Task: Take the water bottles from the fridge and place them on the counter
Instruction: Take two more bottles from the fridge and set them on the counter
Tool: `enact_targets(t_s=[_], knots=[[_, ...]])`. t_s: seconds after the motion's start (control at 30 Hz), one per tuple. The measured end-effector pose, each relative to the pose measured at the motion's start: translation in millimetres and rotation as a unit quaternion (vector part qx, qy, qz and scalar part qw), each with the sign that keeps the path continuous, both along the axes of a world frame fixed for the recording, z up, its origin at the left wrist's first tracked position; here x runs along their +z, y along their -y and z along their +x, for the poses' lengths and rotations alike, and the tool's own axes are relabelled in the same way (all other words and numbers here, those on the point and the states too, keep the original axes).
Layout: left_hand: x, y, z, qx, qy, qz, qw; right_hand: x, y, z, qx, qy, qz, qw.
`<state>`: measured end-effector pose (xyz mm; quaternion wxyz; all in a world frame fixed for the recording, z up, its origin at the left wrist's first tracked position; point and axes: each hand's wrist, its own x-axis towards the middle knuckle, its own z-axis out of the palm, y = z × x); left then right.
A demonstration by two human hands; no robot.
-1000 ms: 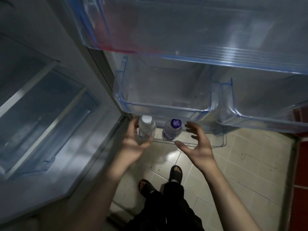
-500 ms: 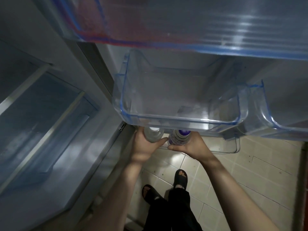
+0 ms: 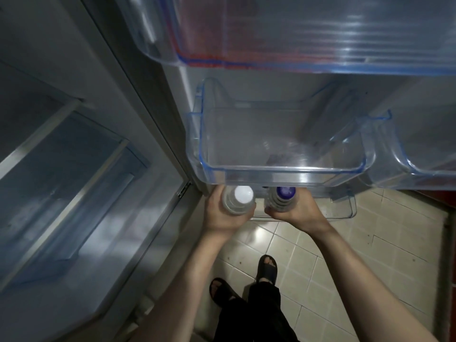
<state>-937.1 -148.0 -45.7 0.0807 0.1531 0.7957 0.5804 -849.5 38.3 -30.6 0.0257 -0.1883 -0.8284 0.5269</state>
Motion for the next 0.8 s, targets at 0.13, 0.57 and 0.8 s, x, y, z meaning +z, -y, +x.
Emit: enact_targets(t_s=[0.13,0.57,0.8], knots=[[31.2,11.5,8.7,-0.087,-0.038,-0.018,0.995,23.0,-1.3,7.6,-0.011,-0.023,0.026,0.999],[121.2,37.7,54.7,-0.125,-0.046,0.059,0.989,101.3,20.6,83.1,-0.011,-0.098,0.099,0.99],[136.9,49.5,91.8,-0.1,0.055,0.025,0.993,110.0,36.3,177.1,-0.206,-0.027,-0.034,0.978]])
